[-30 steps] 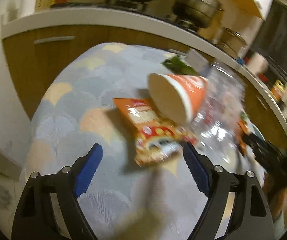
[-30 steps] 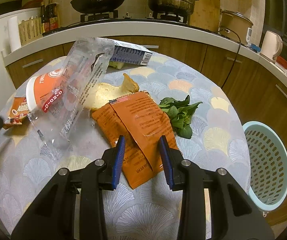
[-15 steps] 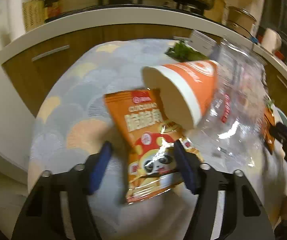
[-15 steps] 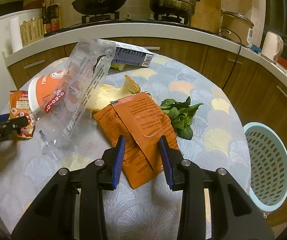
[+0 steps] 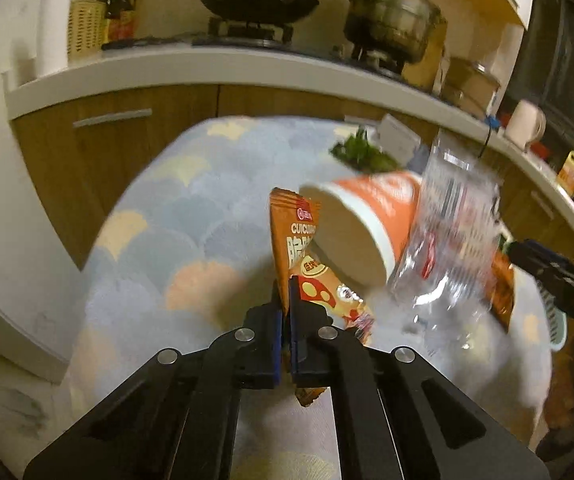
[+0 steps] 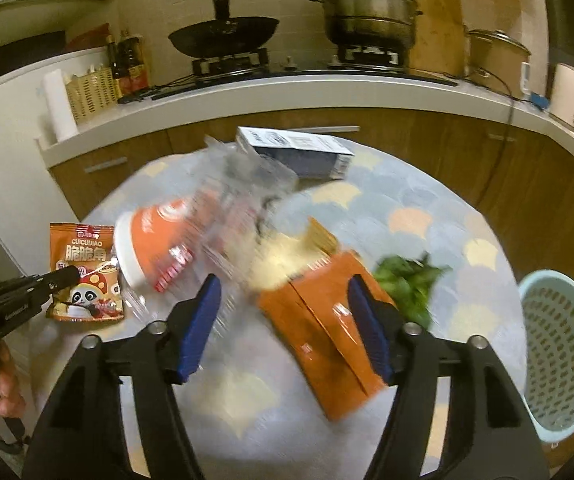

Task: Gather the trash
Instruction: 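Grasp the orange snack bag with the left tool, then grasp the clear plastic bag with the right tool while the left tool holds the snack bag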

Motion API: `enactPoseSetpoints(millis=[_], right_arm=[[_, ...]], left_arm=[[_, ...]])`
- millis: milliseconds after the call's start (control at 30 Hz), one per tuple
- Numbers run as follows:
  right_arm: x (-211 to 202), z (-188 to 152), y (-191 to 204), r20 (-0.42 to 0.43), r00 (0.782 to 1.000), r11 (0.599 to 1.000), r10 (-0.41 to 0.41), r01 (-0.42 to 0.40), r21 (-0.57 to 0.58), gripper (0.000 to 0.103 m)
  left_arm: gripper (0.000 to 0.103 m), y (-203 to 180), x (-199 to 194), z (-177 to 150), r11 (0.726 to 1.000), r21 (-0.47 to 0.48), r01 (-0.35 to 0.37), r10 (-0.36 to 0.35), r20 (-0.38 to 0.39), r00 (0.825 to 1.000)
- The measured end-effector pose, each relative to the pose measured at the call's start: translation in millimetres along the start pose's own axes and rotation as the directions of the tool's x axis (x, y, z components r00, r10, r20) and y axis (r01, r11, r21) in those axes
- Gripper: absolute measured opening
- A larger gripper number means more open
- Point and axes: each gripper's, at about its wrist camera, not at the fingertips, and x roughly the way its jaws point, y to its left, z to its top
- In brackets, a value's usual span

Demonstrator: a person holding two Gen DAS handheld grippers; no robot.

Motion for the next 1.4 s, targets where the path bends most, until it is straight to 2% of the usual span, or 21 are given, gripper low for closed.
enactPoseSetpoints(millis=[133, 233, 333, 400, 433, 533, 567, 667, 900, 1200, 1400], right_arm=[[25.1, 10.2, 2.9, -0.045, 0.999, 1.0, 0.019, -0.018, 0.021, 0.065], [38.0, 13.8, 6.3, -0.063, 0.997, 0.999, 0.038, -0.036, 0.038, 0.065], [45.8, 15.3, 20.7, -0.064, 0.998, 0.999, 0.026, -0.027, -0.019, 0.064], [50.3, 15.1, 26.5, -0.078, 0.996, 0.999, 0.036, -0.039, -0.038, 0.049], [51.3, 15.1, 29.6, -0.085, 0.996, 0.998, 0.042, -0.046, -0.048, 0.026], [41.9, 15.4, 35.6, -0.048, 0.998, 0.997, 0.03, -0.033, -0.073, 0.007], [34.4, 17.1, 35.7, -0.029, 0.999, 0.997, 0.039, -0.041, -0.07, 0.005], [9.4, 26.6, 30.6, 0.035, 0.997, 0.997, 0.065, -0.063, -0.046, 0.003], [-44.5, 52.4, 9.7, 0.154, 0.987, 0.999, 0.045, -0.04, -0.031, 0.002], [-81.9, 61.1, -39.3, 0.186, 0.982, 0.999, -0.031, 0.03, 0.012, 0.001], [-101.3, 55.0, -74.5, 0.195, 0.977, 0.995, -0.09, 0.083, 0.047, 0.001]], left_arm=[[0.0, 0.0, -10.4, 11.0, 0.999, 0.0, 0.047, -0.047, 0.044, 0.998], [0.0, -3.1, -13.0, 18.6, 0.999, 0.013, 0.051, -0.052, 0.059, 0.997], [0.0, -3.0, -9.4, 23.4, 0.998, 0.01, 0.064, -0.065, 0.056, 0.996], [0.001, -5.8, -7.4, 25.0, 0.997, 0.013, 0.071, -0.072, 0.056, 0.996], [0.001, -7.0, -7.2, 24.7, 0.997, 0.017, 0.07, -0.071, 0.057, 0.996], [0.001, -15.4, -8.9, 23.7, 0.997, 0.039, 0.07, -0.072, 0.061, 0.996], [0.001, -16.3, -9.2, 24.7, 0.996, 0.042, 0.073, -0.075, 0.061, 0.995], [0.001, -22.6, -14.0, 30.3, 0.995, 0.053, 0.082, -0.086, 0.074, 0.994], [0.001, -47.8, -31.8, 53.8, 0.989, 0.092, 0.12, -0.131, 0.129, 0.983], [0.001, -102.6, -37.7, 75.2, 0.971, 0.167, 0.173, -0.199, 0.153, 0.968], [0.001, -146.0, -30.5, 80.4, 0.951, 0.217, 0.222, -0.254, 0.135, 0.958]])
